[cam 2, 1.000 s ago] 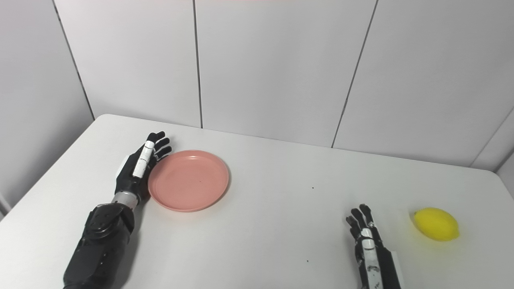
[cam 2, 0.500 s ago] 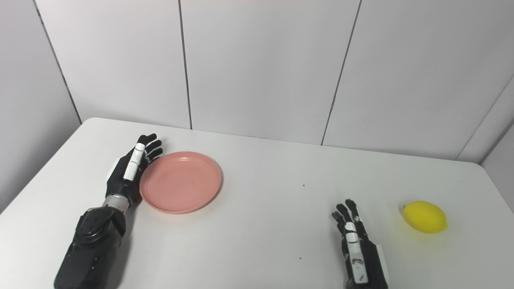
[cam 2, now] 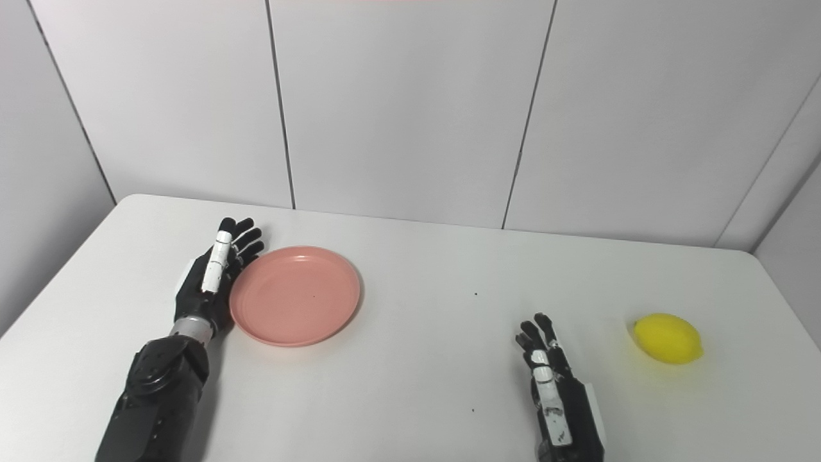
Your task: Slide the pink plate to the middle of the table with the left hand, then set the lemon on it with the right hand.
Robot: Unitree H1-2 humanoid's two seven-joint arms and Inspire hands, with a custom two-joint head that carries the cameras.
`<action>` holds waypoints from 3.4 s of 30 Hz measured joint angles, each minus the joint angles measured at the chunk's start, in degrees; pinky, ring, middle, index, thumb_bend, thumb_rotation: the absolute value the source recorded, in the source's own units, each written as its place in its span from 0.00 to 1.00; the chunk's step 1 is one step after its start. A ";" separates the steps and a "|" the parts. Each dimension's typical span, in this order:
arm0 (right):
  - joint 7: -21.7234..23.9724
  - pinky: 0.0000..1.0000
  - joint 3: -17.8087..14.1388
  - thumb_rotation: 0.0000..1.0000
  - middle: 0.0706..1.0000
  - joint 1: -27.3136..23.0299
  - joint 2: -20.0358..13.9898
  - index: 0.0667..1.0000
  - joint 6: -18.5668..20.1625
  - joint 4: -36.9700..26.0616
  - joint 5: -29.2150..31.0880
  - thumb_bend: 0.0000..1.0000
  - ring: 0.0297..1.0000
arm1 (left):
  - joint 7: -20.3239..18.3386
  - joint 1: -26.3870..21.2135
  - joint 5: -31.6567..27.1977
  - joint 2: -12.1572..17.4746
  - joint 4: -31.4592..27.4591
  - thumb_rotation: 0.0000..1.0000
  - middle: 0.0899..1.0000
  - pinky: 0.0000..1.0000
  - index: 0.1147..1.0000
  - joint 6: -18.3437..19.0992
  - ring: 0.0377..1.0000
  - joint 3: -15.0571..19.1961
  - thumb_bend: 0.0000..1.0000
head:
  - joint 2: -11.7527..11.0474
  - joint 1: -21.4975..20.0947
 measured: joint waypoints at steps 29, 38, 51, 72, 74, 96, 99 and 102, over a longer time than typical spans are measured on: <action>-5.66 1.00 -1.49 0.75 0.92 -1.10 3.08 1.00 -2.41 1.39 -3.73 0.64 0.92 | -0.86 0.65 -0.25 -2.52 -2.52 0.80 0.86 0.94 0.79 3.49 0.88 -4.23 0.80 | -0.70 -0.70; -6.82 1.00 -1.29 0.79 0.94 -1.37 4.11 1.00 -3.26 1.65 -5.09 0.66 0.94 | -1.81 0.70 -0.26 -2.51 -2.46 0.82 0.85 0.95 0.77 3.49 0.88 -4.79 0.78 | -0.44 -3.60; -7.28 1.00 -0.40 0.77 0.93 -1.99 5.26 1.00 -3.27 2.50 -6.58 0.67 0.93 | -2.71 1.22 -0.38 -2.74 -2.89 0.81 0.83 0.93 0.78 3.36 0.87 -5.45 0.77 | -0.26 -7.03; -7.81 1.00 0.54 0.77 0.94 -2.38 5.99 1.00 -3.27 2.91 -7.22 0.66 0.94 | -2.39 3.28 -1.40 -6.33 -6.42 0.81 0.87 0.95 0.80 4.52 0.89 -5.35 0.76 | -0.35 -8.53; -7.82 1.00 0.57 0.77 0.94 -2.43 5.99 1.00 -3.26 2.95 -7.23 0.66 0.94 | -2.29 3.45 -1.40 -6.79 -6.61 0.80 0.87 0.94 0.81 4.59 0.89 -5.78 0.77 | -0.35 -8.53; -8.60 1.00 1.13 0.79 0.94 -2.51 6.05 1.00 -3.25 3.07 -7.68 0.65 0.94 | -1.21 5.16 0.86 -10.71 -7.61 0.69 0.99 1.00 0.87 1.88 0.98 -5.84 0.74 | -0.35 -8.97; -8.65 1.00 1.19 0.79 0.94 -2.51 6.05 1.00 -3.25 3.07 -7.86 0.66 0.95 | -1.22 5.20 0.88 -10.71 -7.65 0.71 0.99 1.00 0.89 1.88 0.98 -5.96 0.73 | -0.35 -9.14; -8.67 1.00 1.30 0.79 0.94 -2.52 6.08 1.00 -3.25 3.09 -7.97 0.65 0.96 | -1.26 5.25 0.98 -10.68 -7.77 0.71 0.99 1.00 0.89 1.88 0.98 -6.18 0.72 | -0.26 -10.45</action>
